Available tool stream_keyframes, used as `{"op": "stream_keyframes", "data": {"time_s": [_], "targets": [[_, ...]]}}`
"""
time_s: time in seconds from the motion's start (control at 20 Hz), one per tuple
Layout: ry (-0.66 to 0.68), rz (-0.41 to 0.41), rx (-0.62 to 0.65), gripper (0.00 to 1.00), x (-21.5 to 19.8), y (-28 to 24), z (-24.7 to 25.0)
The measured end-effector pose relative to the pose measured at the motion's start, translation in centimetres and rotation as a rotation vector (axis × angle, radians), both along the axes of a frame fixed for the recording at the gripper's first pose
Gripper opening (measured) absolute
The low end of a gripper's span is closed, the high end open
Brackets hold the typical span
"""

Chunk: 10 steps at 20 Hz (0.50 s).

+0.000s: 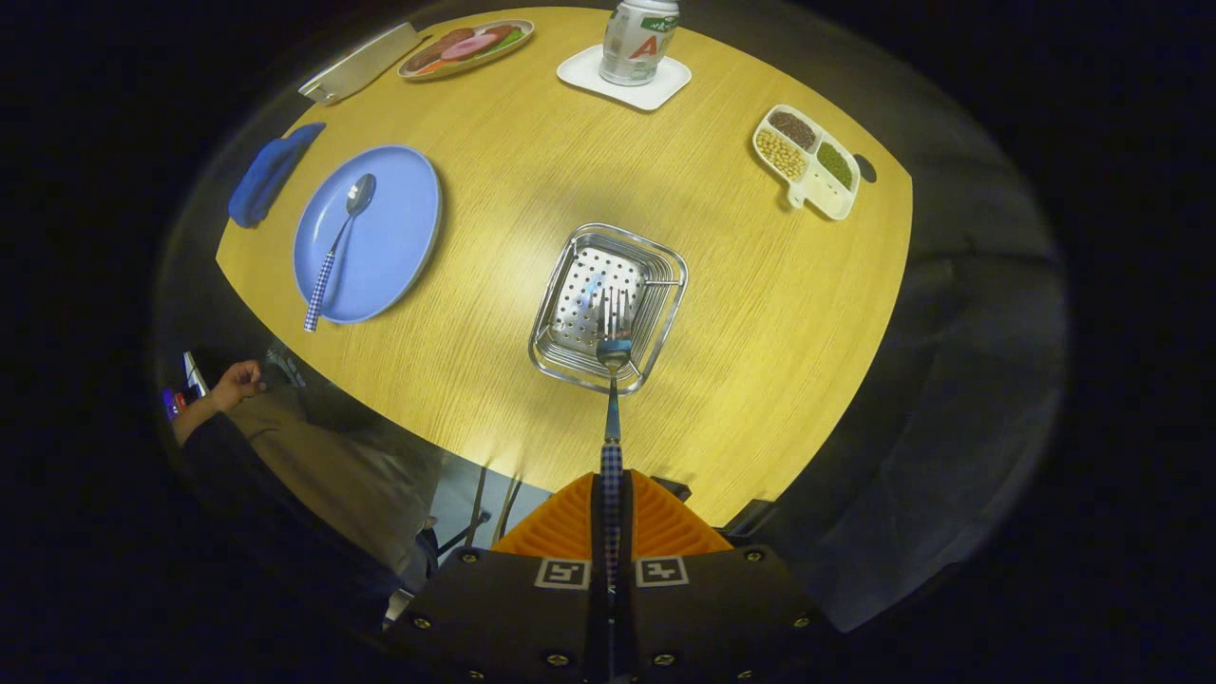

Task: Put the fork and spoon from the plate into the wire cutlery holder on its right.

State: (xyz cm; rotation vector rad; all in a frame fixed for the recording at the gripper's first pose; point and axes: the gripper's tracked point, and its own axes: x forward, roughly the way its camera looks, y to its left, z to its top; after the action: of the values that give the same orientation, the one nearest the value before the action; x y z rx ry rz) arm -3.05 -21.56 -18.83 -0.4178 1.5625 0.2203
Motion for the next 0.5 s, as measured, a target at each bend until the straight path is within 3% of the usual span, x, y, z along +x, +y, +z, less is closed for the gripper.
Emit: {"op": "stream_keyframes", "data": {"time_s": [0.5], "targets": [[0.099,-0.026,-0.026,0.03,4.0,0.1,-2.7]]}}
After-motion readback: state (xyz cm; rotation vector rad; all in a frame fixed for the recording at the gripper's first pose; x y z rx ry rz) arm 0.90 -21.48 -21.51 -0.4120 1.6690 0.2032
